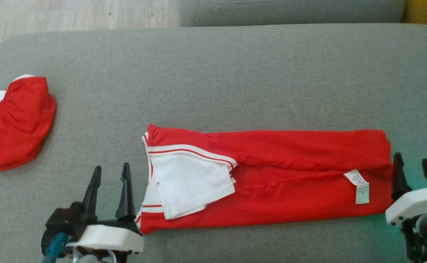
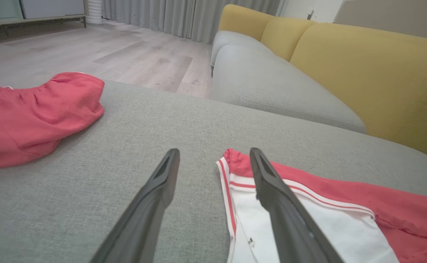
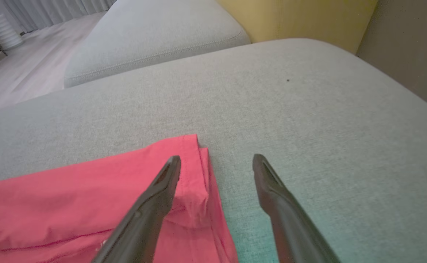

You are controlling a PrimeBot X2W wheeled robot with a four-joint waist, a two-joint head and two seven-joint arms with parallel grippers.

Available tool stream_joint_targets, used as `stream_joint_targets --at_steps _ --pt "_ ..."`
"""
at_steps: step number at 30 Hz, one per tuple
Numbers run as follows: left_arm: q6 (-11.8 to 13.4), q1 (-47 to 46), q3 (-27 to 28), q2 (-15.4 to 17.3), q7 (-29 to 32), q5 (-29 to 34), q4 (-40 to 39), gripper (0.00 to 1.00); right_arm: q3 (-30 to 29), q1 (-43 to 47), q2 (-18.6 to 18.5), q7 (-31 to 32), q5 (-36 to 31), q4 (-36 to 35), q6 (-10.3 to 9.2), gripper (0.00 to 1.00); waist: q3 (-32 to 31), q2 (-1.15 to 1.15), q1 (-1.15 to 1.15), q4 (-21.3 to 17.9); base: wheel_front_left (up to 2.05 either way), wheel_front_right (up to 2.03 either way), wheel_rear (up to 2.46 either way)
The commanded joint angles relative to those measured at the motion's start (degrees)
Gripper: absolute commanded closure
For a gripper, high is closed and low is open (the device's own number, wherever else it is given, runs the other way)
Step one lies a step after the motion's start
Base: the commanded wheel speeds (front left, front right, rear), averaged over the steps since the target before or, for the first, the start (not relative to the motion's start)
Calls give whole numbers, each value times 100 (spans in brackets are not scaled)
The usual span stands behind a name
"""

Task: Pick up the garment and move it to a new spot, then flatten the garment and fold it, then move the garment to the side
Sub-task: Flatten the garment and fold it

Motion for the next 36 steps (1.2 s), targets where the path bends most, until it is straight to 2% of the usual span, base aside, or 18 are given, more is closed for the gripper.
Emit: stream_joint_targets --at_steps 1,12,16,17,18,19,21,30,36 --pt "60 -134 279 95 -92 55 -195 0 147 -235 -37 -16 -53 -91 41 0 52 -1 0 50 0 0 0" --pt "175 -144 418 52 -131 145 -327 0 92 -505 -35 -313 -238 1098 41 0 322 -1 0 328 0 0 0" --pt "213 -127 460 57 -136 157 -366 0 263 -420 -35 -280 -69 1390 41 0 337 -1 0 314 0 0 0" --pt "227 -125 472 62 -137 162 -375 0 319 -412 -35 -262 -32 1451 41 15 335 -1 0 290 0 0 0" --pt "233 -126 473 67 -137 171 -387 0 354 -413 -35 -262 -16 1503 41 46 332 -1 0 267 0 0 0" --pt "237 -130 469 72 -138 179 -397 0 371 -422 -35 -263 -14 1553 41 67 329 -1 0 246 0 0 0" --pt "237 -132 465 76 -131 176 -420 0 406 -477 -35 -294 -2 1621 41 100 316 -1 0 182 0 0 0" --pt "254 -82 529 102 -101 87 -479 0 164 -903 -50 -357 -332 1356 41 100 230 -1 0 -270 0 0 0" --pt "238 -136 481 140 -43 112 -472 0 -379 -1126 -485 -6 -568 901 41 100 149 -1 0 -597 0 0 0"
